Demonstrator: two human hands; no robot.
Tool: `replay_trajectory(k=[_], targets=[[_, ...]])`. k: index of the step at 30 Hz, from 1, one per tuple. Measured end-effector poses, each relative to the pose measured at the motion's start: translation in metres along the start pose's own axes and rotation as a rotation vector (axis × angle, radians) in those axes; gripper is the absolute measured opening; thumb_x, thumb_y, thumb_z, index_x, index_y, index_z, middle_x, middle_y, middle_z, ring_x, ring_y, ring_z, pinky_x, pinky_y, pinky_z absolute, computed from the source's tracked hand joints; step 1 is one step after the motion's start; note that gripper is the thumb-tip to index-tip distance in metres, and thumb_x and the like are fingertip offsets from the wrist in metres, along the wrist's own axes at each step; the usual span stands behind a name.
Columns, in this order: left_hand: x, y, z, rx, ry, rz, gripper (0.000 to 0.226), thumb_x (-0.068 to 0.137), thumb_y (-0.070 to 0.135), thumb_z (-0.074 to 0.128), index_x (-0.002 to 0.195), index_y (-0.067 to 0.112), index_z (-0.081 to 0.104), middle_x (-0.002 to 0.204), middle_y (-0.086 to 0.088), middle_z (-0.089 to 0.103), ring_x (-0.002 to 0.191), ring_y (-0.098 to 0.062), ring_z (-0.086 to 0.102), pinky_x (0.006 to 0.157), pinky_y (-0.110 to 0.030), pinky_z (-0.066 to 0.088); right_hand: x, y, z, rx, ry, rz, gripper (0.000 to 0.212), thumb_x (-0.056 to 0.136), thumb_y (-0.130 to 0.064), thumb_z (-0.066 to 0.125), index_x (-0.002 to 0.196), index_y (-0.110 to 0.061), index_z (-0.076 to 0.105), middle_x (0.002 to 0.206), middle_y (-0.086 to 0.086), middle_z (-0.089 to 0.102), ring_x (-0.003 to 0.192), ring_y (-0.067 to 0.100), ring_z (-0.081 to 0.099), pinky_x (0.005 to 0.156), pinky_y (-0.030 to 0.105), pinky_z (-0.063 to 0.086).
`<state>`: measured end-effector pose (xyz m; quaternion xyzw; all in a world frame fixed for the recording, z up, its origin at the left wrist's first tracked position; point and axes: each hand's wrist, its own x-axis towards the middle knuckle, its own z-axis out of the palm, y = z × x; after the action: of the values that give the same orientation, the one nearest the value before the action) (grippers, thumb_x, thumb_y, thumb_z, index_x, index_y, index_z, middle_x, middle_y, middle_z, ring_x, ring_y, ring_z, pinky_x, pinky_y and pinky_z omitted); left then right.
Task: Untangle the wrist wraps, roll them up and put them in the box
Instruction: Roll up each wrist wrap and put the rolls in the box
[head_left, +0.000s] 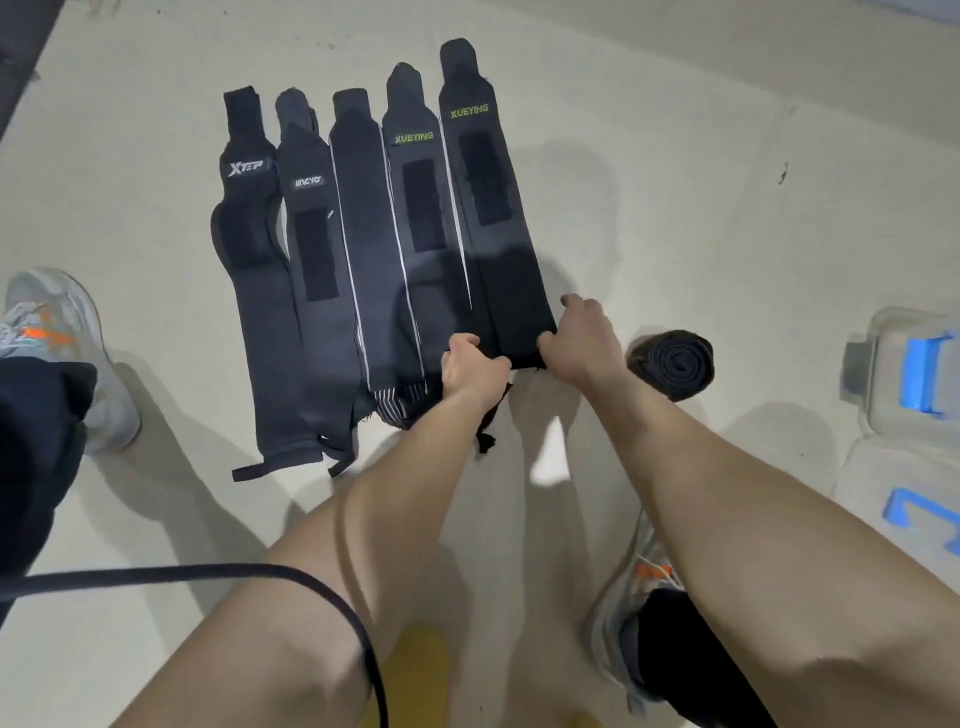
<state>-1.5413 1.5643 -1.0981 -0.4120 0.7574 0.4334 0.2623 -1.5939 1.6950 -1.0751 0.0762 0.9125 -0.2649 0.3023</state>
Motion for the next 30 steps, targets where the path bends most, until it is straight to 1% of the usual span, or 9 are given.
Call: replay_trajectory(k=[3, 7, 10, 13, 18, 22, 26, 28, 30], targets=[[0.008, 0.001, -0.001, -0.142, -0.008, -0.094, 0.057, 0.089, 0.023, 0.07, 0.14, 0.015, 0.047, 0.133, -0.009, 0.057, 0.108, -0.029, 0.065, 0.099, -0.039, 0.055, 0.013, -0.001, 0.019, 0.141, -0.044, 0.127, 0.032, 0.092, -0.012, 0.05, 0.12, 0.001, 0.051, 0.122, 0.018, 0.055, 0.102, 0.037, 0.057, 0.078, 0.038, 0.044], [0.014, 0.002, -0.005, -0.169, -0.067, -0.142, 0.05, 0.091, 0.031, 0.071, 0.135, 0.01, 0.058, 0.121, -0.014, 0.066, 0.077, -0.02, 0.062, 0.075, -0.034, 0.062, 0.015, 0.002, 0.029, 0.26, -0.052, 0.196, 0.034, 0.092, -0.016, 0.053, 0.125, -0.006, 0.055, 0.114, 0.01, 0.063, 0.096, 0.028, 0.058, 0.076, 0.031, 0.041], [0.012, 0.002, -0.007, -0.145, -0.076, -0.124, 0.042, 0.09, 0.044, 0.071, 0.114, 0.01, 0.07, 0.098, -0.008, 0.067, 0.092, -0.028, 0.066, 0.092, -0.044, 0.06, 0.005, 0.004, 0.032, 0.29, -0.085, 0.218, 0.029, 0.091, -0.02, 0.059, 0.12, -0.015, 0.061, 0.107, 0.004, 0.067, 0.095, 0.025, 0.063, 0.078, 0.034, 0.05], [0.004, 0.003, -0.009, -0.162, -0.091, -0.112, 0.042, 0.09, 0.044, 0.069, 0.115, 0.01, 0.067, 0.106, -0.007, 0.069, 0.105, -0.032, 0.067, 0.096, -0.046, 0.058, -0.003, 0.006, 0.033, 0.332, -0.105, 0.207, 0.024, 0.089, -0.019, 0.064, 0.114, -0.019, 0.063, 0.1, 0.001, 0.068, 0.092, 0.023, 0.065, 0.084, 0.036, 0.054], [-0.018, 0.013, -0.021, -0.238, -0.133, -0.026, 0.01, 0.094, 0.031, 0.064, 0.1, 0.023, 0.067, 0.107, -0.004, 0.072, 0.103, -0.028, 0.068, 0.096, -0.045, 0.058, -0.022, 0.0, 0.018, 0.599, -0.149, 0.209, 0.007, 0.087, -0.019, 0.061, 0.084, -0.013, 0.058, 0.075, 0.005, 0.056, 0.07, 0.024, 0.05, 0.069, 0.033, 0.042], [-0.046, 0.026, -0.039, -0.361, -0.226, -0.019, 0.028, 0.101, 0.027, 0.062, 0.122, 0.009, 0.062, 0.115, -0.012, 0.071, 0.085, -0.022, 0.072, 0.079, -0.035, 0.064, -0.04, -0.012, -0.009, 0.703, -0.163, 0.181, 0.019, 0.095, -0.025, 0.064, 0.083, -0.011, 0.063, 0.086, 0.011, 0.066, 0.078, 0.024, 0.06, 0.073, 0.036, 0.05], [-0.078, 0.041, -0.059, -0.428, -0.196, -0.031, 0.038, 0.102, 0.036, 0.059, 0.128, 0.009, 0.055, 0.118, -0.013, 0.068, 0.082, -0.022, 0.07, 0.069, -0.033, 0.063, -0.058, -0.029, -0.039, 0.663, -0.161, 0.103, 0.037, 0.095, -0.014, 0.064, 0.061, -0.016, 0.048, 0.065, 0.004, 0.054, 0.064, 0.024, 0.051, 0.063, 0.031, 0.044], [-0.094, 0.048, -0.069, -0.541, -0.183, -0.064, 0.032, 0.103, 0.034, 0.054, 0.125, 0.011, 0.057, 0.117, -0.015, 0.068, 0.086, -0.026, 0.07, 0.07, -0.035, 0.062, -0.069, -0.039, -0.054, 0.651, -0.117, 0.078, 0.036, 0.092, -0.011, 0.068, 0.064, -0.016, 0.046, 0.059, 0.001, 0.045, 0.056, 0.021, 0.042, 0.056, 0.028, 0.038], [-0.111, 0.055, -0.081, -0.652, -0.168, -0.054, 0.025, 0.102, 0.025, 0.056, 0.118, 0.007, 0.061, 0.112, -0.018, 0.068, 0.082, -0.028, 0.068, 0.069, -0.036, 0.06, -0.083, -0.05, -0.07, 0.673, -0.07, 0.072, 0.021, 0.089, -0.013, 0.073, 0.082, -0.014, 0.054, 0.068, 0.007, 0.055, 0.06, 0.022, 0.05, 0.059, 0.03, 0.044]])
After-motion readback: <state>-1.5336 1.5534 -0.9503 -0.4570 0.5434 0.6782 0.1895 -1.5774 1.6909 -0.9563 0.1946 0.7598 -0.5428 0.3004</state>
